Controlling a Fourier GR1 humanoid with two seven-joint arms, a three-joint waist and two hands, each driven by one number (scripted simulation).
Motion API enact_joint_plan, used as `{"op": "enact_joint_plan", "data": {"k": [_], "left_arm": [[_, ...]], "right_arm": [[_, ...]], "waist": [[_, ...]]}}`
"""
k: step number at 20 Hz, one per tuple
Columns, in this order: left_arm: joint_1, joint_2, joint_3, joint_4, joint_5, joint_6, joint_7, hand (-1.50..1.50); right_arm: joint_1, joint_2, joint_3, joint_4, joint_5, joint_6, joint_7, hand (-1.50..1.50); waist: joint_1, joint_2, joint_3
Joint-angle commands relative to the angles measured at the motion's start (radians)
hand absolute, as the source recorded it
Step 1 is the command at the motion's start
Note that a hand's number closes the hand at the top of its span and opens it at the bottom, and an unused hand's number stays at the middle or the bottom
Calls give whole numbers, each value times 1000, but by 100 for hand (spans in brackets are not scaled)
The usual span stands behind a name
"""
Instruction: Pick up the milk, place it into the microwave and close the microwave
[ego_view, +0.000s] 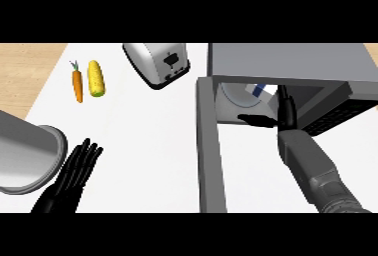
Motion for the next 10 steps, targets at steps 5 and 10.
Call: {"op": "enact_joint_plan", "data": {"k": [5,10], "left_arm": [[-19,-4,-3,-7,2,-4,40,-150],[-110,-42,-11,31,-28,43,90,-150]], "right_arm": [[143,56,-17,-13,-43,181,-100,-150],[260,30,-2,-68,-55,304,-161,-150]], "waist": [[-37,-8,1],[-56,-13,1]]}}
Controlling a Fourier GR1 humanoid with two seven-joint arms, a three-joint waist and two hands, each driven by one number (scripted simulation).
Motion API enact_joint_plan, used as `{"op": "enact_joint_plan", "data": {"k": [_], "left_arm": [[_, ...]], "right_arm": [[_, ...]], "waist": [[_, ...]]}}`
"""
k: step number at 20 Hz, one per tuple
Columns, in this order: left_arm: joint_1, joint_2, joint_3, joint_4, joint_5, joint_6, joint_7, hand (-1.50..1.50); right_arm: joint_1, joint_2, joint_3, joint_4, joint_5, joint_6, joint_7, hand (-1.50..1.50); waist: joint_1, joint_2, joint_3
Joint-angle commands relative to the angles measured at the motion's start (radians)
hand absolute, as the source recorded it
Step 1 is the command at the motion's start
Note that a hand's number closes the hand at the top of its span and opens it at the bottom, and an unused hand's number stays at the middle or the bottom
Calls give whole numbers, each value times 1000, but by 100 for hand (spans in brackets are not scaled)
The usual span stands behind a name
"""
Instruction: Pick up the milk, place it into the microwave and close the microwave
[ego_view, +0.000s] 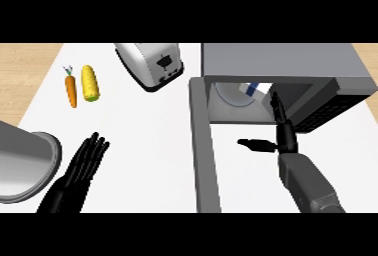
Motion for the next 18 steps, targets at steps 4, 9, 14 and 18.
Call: {"op": "enact_joint_plan", "data": {"k": [4,9,14,18], "left_arm": [[13,-24,-29,23,16,-29,-20,-150],[-37,42,-45,-19,42,-98,101,150],[-41,47,-81,8,-72,-70,98,150],[-26,59,-169,32,-182,-81,64,150]], "right_arm": [[162,37,-10,-106,-70,210,-81,-150],[284,2,6,-192,-101,386,-116,-150],[413,19,57,-460,-133,405,-2,-150],[558,26,78,-653,-170,425,32,-150]], "waist": [[-30,-7,0],[-33,-6,0],[-43,-10,-2],[-43,-10,-2]]}}
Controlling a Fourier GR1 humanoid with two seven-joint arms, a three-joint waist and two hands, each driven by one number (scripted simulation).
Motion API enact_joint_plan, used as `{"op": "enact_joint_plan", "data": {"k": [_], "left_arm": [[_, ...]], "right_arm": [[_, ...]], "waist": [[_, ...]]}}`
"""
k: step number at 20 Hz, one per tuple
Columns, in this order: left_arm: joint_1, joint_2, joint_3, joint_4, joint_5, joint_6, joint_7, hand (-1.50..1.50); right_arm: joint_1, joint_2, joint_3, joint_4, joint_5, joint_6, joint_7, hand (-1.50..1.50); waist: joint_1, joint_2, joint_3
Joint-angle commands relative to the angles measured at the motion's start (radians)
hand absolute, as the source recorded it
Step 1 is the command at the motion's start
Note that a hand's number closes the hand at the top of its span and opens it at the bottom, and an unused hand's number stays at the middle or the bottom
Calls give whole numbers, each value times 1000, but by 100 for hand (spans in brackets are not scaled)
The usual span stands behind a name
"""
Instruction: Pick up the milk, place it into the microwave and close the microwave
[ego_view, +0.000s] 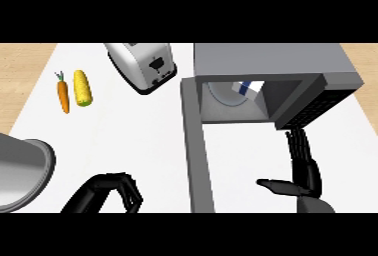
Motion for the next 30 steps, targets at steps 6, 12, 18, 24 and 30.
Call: {"op": "enact_joint_plan", "data": {"k": [6,12,18,24,30], "left_arm": [[-77,6,-179,140,-244,-6,-49,150],[-169,-82,-229,315,-272,1,-63,150],[-283,-152,-435,458,-276,209,-43,150],[-556,-153,-629,667,-29,428,-16,150],[-710,-153,-726,726,115,582,-8,150]], "right_arm": [[309,-32,56,-415,-62,102,102,-150],[507,-69,43,-803,-178,156,293,-150],[610,-64,65,-1003,-209,179,365,-150],[601,-96,63,-1072,-275,237,418,-150],[620,-116,83,-1178,-292,252,472,-150]], "waist": [[1,4,0],[2,6,0],[5,8,1],[-35,17,-1],[-85,26,-3]]}}
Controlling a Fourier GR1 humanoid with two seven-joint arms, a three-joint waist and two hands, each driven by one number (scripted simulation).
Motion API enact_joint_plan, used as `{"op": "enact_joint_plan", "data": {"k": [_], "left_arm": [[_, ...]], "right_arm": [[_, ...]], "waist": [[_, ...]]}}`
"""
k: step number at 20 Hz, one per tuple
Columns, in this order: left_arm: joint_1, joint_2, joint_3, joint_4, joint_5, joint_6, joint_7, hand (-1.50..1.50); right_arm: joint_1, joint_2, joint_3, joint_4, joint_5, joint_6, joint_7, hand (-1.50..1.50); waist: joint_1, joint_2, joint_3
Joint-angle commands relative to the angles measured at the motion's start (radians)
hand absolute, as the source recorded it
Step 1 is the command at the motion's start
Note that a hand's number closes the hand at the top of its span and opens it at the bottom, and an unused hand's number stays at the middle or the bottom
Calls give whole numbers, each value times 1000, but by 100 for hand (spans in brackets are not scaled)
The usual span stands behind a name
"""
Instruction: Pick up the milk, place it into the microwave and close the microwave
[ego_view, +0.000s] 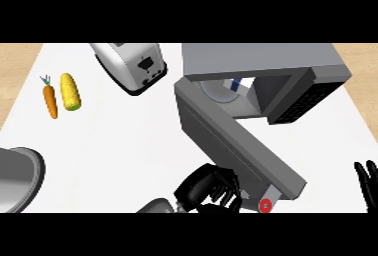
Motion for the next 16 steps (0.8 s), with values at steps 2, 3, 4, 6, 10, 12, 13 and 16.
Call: {"op": "enact_joint_plan", "data": {"k": [2,3,4,6,10,12,13,16], "left_arm": [[-132,-10,-79,64,132,118,16,150],[-161,-10,-72,83,150,117,23,150],[-174,-10,-89,53,166,163,61,150],[-196,-10,-86,79,201,191,32,150],[-196,-10,-6,-1,301,283,-107,-150],[-238,-10,17,19,342,299,-109,-150],[-238,-10,9,20,360,319,-123,-150],[-283,-10,27,54,404,343,-143,-150]], "right_arm": [[14,-6,44,-93,4,8,55,-150],[-16,-22,20,-92,-42,16,71,-150],[9,-18,33,-108,-14,12,68,-150],[5,-29,31,-129,-24,23,69,-150],[-22,-51,3,-117,-47,24,83,-150],[-27,-61,-4,-158,-57,27,82,-150],[-31,-61,5,-154,-61,37,83,-150],[-33,-61,2,-158,-105,45,97,-150]], "waist": [[-51,10,-3],[-59,14,-2],[-75,11,-2],[-90,16,-3],[-114,32,-8],[-142,32,-8],[-147,34,-7],[-170,41,-5]]}}
